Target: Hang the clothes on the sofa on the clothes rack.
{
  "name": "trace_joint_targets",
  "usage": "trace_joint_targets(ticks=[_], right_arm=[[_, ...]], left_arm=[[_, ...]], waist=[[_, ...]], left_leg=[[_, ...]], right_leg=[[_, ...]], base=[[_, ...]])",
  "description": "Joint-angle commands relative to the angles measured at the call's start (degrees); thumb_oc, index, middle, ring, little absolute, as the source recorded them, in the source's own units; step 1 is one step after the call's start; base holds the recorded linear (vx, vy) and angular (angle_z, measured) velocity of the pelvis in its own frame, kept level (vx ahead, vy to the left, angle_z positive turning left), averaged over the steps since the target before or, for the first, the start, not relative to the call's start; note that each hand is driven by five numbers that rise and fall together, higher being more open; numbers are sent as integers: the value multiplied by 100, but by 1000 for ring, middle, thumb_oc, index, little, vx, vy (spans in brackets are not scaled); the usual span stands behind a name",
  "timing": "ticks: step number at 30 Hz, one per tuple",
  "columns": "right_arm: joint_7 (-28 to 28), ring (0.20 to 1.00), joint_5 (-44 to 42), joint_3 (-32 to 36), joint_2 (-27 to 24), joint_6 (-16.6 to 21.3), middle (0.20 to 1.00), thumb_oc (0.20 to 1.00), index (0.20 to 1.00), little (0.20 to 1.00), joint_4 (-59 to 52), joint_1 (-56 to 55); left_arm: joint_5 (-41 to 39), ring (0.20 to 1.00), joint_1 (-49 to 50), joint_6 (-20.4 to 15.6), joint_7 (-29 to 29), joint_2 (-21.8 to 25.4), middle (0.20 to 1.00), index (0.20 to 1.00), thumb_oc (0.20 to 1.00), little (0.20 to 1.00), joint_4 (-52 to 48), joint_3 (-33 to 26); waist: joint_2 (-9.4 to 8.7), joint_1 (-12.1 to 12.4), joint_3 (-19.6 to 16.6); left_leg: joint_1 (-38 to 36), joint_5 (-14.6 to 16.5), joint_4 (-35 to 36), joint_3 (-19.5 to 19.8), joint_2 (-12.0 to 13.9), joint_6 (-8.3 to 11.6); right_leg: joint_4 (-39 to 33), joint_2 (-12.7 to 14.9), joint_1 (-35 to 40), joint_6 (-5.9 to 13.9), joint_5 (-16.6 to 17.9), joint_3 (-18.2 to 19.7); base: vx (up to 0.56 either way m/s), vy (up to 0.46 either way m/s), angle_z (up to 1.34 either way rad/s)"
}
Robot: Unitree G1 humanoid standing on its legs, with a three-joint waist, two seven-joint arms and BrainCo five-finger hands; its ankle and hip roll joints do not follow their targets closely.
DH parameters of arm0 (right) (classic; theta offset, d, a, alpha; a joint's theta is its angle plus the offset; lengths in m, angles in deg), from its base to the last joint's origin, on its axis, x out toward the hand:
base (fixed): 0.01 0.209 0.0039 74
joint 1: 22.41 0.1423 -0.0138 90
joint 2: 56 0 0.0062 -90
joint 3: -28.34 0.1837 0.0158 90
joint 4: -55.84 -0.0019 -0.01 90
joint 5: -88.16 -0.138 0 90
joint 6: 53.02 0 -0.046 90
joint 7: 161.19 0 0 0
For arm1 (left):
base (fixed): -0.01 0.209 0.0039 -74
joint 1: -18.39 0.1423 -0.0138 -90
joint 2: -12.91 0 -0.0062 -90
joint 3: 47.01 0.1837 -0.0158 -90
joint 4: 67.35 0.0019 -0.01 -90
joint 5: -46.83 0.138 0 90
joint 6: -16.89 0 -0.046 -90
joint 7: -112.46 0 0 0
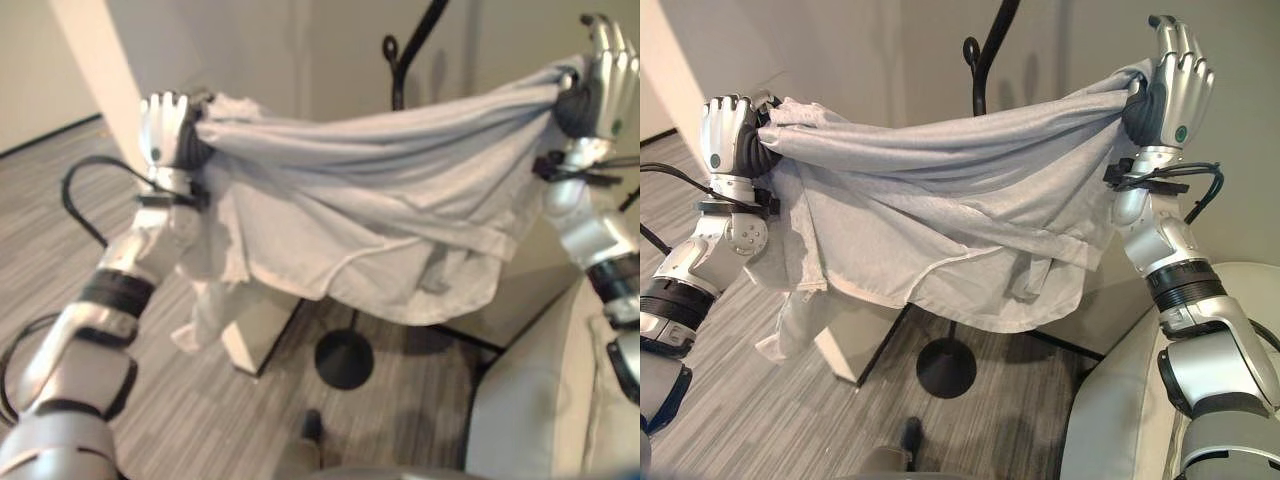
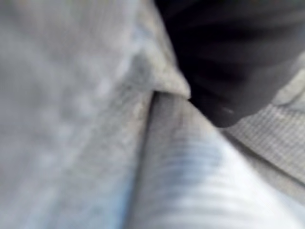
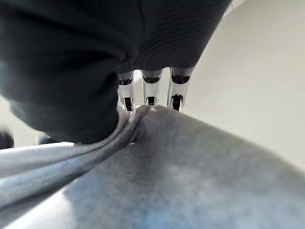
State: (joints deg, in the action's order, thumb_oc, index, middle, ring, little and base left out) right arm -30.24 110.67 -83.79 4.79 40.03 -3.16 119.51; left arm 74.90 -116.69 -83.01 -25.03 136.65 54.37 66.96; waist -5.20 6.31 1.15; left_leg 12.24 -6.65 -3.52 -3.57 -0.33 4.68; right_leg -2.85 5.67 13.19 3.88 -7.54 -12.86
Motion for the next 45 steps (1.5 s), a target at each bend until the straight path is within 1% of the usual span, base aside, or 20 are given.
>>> trace_joint_targets(ticks=[1,5,8,12,17,20,22,24,26,30,31,32,33,34,36,37,38,39,41,45], right_arm=[[-1,200,-172,-294,-64,-87,200,200,200,200,608,686],[93,200,-283,-449,-61,-181,200,200,200,200,981,883],[113,200,-371,-677,-126,-182,200,200,200,200,1441,1090],[174,200,-554,-865,-232,-140,200,200,200,200,2030,1244],[417,200,-807,-1161,-106,-46,200,200,200,200,2682,1267],[650,200,-642,-1233,176,-134,200,200,200,200,2238,989],[815,200,-402,-1189,297,-174,200,200,200,200,1812,652],[889,200,-137,-1053,551,-195,200,200,200,200,1398,137],[941,200,79,-874,744,-184,200,200,200,200,1257,-443],[960,200,157,-736,1328,-156,200,200,200,200,1433,-1129],[942,200,119,-692,1653,-138,200,200,200,200,1531,-1385],[937,200,119,-698,1656,-135,200,200,200,200,1536,-1391],[931,200,96,-689,1857,-119,200,200,200,200,1593,-1541],[885,200,-45,-656,2222,-51,200,200,200,200,1761,-1757],[846,200,-236,-666,2630,13,200,200,200,200,1737,-1950],[903,200,-340,-733,2913,56,200,200,200,200,1646,-2120],[903,200,-341,-735,2912,55,200,200,200,200,1645,-2121],[943,200,-400,-774,3055,78,200,200,200,200,1511,-2214],[1116,200,-427,-896,3311,159,200,200,200,200,1094,-2502],[1321,200,-560,-963,3443,275,200,200,200,200,740,-2741]], left_arm=[[-456,200,-493,81,40,149,200,200,200,200,396,-315],[-614,200,-719,138,23,174,200,200,200,200,673,-224],[-709,200,-1056,153,38,325,200,200,200,200,1194,34],[-807,200,-1378,157,52,408,200,200,200,200,1560,261],[-960,200,-1768,225,-41,354,200,200,200,200,2331,621],[-1084,200,-1454,249,-125,151,200,200,200,200,2409,430],[-1057,200,-943,228,-206,64,200,200,200,200,2342,182],[-1038,200,-301,209,-213,-208,200,200,200,200,2136,-199],[-1061,200,459,105,-222,-637,200,200,200,200,1926,-574],[-1506,200,1335,-191,-246,-1549,200,200,200,200,1622,-892],[-1832,200,1604,-346,-298,-1981,200,200,200,200,1485,-971],[-1833,200,1619,-345,-299,-1981,200,200,200,200,1477,-973],[-1971,200,1781,-427,-337,-2204,200,200,200,200,1353,-1004],[-2293,200,1941,-602,-369,-2578,200,200,200,200,1177,-983],[-3000,200,2110,-788,-317,-3007,200,200,200,200,875,-1083],[-3779,787,2272,-1023,-433,-3366,787,787,787,787,606,-1227],[-3782,1000,2274,-1022,-436,-3367,1000,1000,1000,1000,604,-1230],[-4233,1000,2372,-1156,-547,-3526,1000,1000,1000,1000,404,-1318],[-4704,1000,2660,-1254,-765,-3743,1000,1000,1000,1000,32,-1429],[-5032,1000,2914,-1284,-863,-3805,1000,1000,1000,1000,-1,-1610]], waist=[[30,256,-413],[-2,227,-507],[16,156,-589],[30,125,-623],[71,50,-651],[80,-50,-611],[94,-97,-596],[84,-126,-555],[56,-123,-509],[-53,-48,-400],[-77,-7,-368],[-74,-8,-383],[-100,9,-349],[-107,41,-332],[-125,56,-304],[-123,68,-281],[-112,69,-300],[-119,73,-273],[-90,87,-274],[-77,90,-294]], left_leg=[[-160,-204,335,-66,90,-213],[-261,-113,388,-229,16,-298],[-378,-82,548,-325,-43,-343],[-466,-54,656,-390,-93,-368],[-556,-14,758,-437,-157,-403],[-582,40,779,-477,-169,-442],[-593,76,789,-518,-170,-462],[-620,112,793,-531,-188,-493],[-626,144,793,-540,-206,-519],[-631,181,773,-512,-234,-549],[-597,155,777,-503,-222,-558],[-592,155,778,-504,-220,-558],[-603,166,770,-497,-235,-563],[-568,137,776,-476,-220,-567],[-559,129,768,-456,-229,-570],[-550,113,767,-437,-222,-572],[-528,98,773,-438,-208,-570],[-553,107,766,-433,-214,-574],[-553,81,768,-428,-188,-563],[-592,83,768,-419,-172,-552]], right_leg=[[292,-227,-30,74,-46,-10],[364,-140,-72,167,-14,-21],[380,-92,-124,253,55,-24],[357,-63,-143,319,106,-48],[316,-19,-173,397,227,-35],[348,3,-243,405,218,-2],[386,20,-299,413,253,31],[417,44,-302,408,243,30],[439,54,-301,403,227,24],[491,63,-320,392,170,-9],[482,44,-356,376,183,-17],[480,42,-362,375,185,-16],[492,48,-343,373,147,-27],[477,18,-370,352,135,-42],[488,3,-376,328,78,-62],[479,-15,-376,304,55,-65],[467,-30,-397,299,76,-62],[479,-26,-375,286,43,-69],[435,-58,-366,258,49,-74],[408,-63,-321,235,36,-74]], base=[[272,139,-42],[177,104,-19],[111,77,1],[96,77,-5],[53,64,-8],[44,84,-5],[11,58,-11],[10,53,-9],[7,47,-5],[1,11,-2],[-29,-2,3],[-18,-3,4],[0,0,0],[0,0,0],[-46,-22,5],[-51,-18,9],[-42,-19,6],[0,0,0],[-38,-21,-2],[0,0,0]])
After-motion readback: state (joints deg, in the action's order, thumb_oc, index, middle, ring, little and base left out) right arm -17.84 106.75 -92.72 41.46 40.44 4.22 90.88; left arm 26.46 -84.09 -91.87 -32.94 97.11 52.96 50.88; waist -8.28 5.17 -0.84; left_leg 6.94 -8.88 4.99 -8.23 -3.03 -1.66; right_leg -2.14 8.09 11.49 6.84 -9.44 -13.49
